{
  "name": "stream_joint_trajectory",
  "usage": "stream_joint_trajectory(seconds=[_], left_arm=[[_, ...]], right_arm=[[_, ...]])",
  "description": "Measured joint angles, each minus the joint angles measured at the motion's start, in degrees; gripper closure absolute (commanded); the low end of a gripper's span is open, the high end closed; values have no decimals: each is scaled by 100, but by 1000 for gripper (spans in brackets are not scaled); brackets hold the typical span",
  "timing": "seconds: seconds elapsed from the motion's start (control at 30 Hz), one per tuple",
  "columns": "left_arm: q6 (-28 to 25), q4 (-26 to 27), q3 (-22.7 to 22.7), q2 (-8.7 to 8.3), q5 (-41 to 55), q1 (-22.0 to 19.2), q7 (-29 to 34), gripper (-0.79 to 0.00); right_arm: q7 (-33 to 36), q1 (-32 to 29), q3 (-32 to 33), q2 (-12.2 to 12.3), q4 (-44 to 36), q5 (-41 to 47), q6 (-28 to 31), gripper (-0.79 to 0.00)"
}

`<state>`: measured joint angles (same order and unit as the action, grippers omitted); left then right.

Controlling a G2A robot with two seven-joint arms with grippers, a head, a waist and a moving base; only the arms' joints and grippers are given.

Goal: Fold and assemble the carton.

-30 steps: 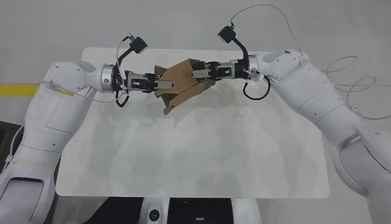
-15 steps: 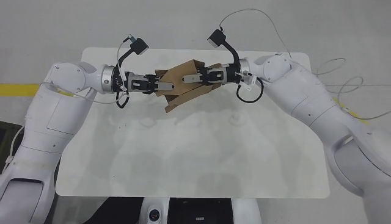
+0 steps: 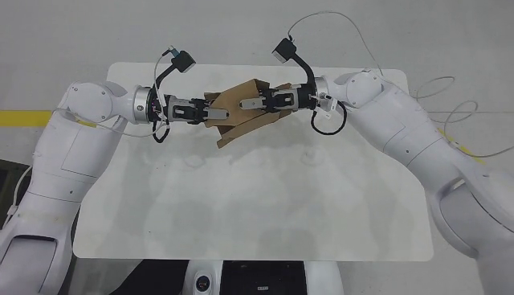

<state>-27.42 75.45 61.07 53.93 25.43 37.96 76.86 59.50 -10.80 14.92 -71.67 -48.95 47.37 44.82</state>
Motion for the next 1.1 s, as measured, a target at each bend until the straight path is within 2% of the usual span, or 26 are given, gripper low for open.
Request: stream_joint_trajectory(seconds=[0.23,0.27,0.3,0.33,0.93,1.0,1.03,1.07,1.1], left_arm=[[0,0,0,0,0,0,0,0],[0,0,0,0,0,0,0,0],[0,0,0,0,0,0,0,0],[0,0,0,0,0,0,0,0],[0,0,0,0,0,0,0,0],[0,0,0,0,0,0,0,0],[0,0,0,0,0,0,0,0],[0,0,0,0,0,0,0,0],[0,0,0,0,0,0,0,0]], right_arm=[[0,0,0,0,0,0,0,0],[0,0,0,0,0,0,0,-68],[0,0,0,0,0,0,0,-388],[0,0,0,0,0,0,0,-785],[0,0,0,0,0,0,0,-785],[0,0,0,0,0,0,0,-548],[0,0,0,0,0,0,0,-357],[0,0,0,0,0,0,0,-311],[0,0,0,0,0,0,0,-299]])
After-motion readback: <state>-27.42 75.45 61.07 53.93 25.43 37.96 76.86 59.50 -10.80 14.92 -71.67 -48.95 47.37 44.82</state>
